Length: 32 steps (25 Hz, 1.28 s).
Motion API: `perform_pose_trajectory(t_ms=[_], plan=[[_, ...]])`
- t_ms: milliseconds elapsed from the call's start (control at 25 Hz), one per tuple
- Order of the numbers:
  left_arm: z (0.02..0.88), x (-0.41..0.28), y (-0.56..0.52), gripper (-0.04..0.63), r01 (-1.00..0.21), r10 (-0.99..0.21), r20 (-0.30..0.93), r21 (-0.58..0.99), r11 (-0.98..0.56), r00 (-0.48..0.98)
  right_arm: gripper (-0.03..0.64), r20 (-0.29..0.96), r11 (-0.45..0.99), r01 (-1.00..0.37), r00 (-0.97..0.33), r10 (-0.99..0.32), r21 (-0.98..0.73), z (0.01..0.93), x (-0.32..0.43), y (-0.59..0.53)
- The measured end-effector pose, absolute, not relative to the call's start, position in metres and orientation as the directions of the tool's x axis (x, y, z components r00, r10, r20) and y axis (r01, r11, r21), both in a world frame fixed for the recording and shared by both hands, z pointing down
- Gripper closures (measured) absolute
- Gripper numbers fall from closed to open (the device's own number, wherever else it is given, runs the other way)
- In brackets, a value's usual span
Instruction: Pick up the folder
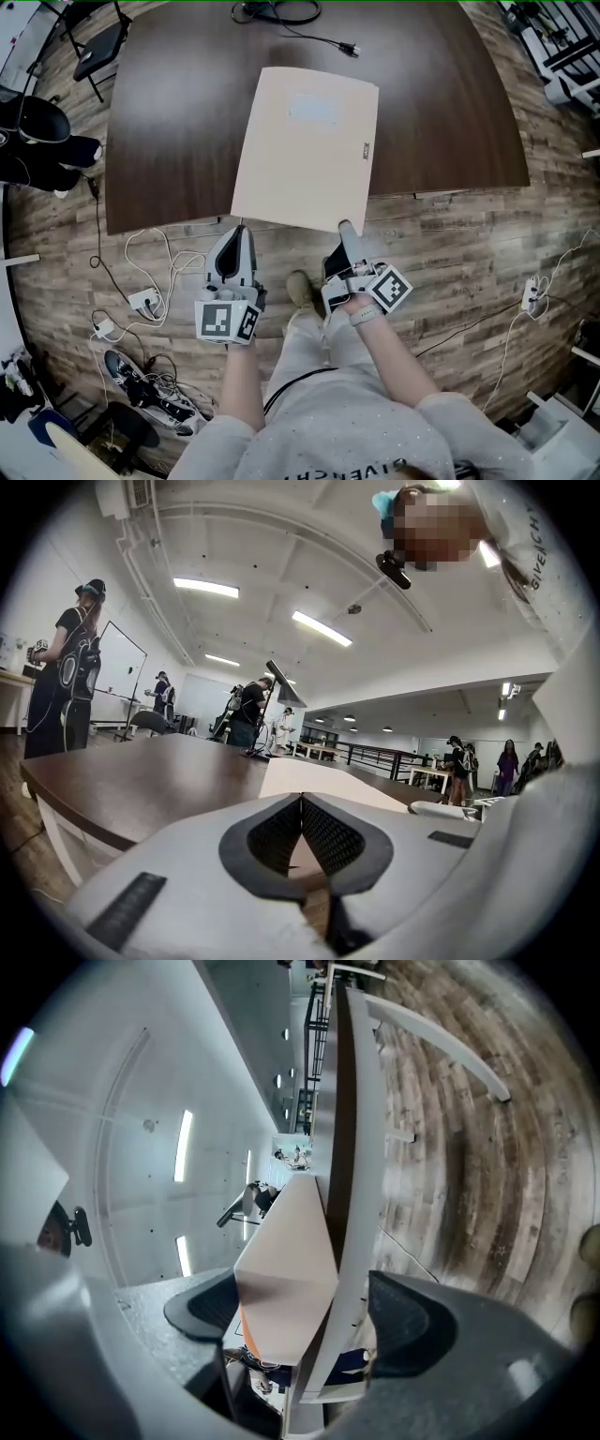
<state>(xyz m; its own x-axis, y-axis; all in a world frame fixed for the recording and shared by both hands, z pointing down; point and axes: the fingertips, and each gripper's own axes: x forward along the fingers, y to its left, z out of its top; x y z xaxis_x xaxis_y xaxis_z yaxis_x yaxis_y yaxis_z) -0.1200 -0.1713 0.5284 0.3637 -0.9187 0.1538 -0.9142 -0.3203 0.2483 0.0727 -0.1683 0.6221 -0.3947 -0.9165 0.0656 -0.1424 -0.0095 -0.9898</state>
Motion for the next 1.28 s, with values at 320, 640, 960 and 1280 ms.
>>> perform_pose_trajectory(t_ms=[320,640,960,1280], plan=[[0.541,-0.114,-0.165,0.597,-0.917,-0.924,0.165,0.271,-0.293,0.344,0.201,0.003,0.030,-0.077,-0.393,-0.919,-0.997,0.622,0.061,-0.186],[0.552,-0.118,-0.156,0.597,-0.920,-0.925,0.182,0.278,-0.278,0.334,0.277,-0.050,0.077,-0.057,-0.369,-0.928,-0.995,0.612,0.055,-0.193],[0.548,-0.112,-0.158,0.597,-0.919,-0.926,0.171,0.273,-0.285,0.338,0.319,-0.065,0.088,-0.049,-0.355,-0.933,-0.995,0.608,0.070,-0.190],[0.542,-0.125,-0.164,0.597,-0.933,-0.940,0.157,0.249,-0.259,0.303,0.319,-0.074,0.094,-0.040,-0.352,-0.933,-0.995,0.609,0.086,-0.185]])
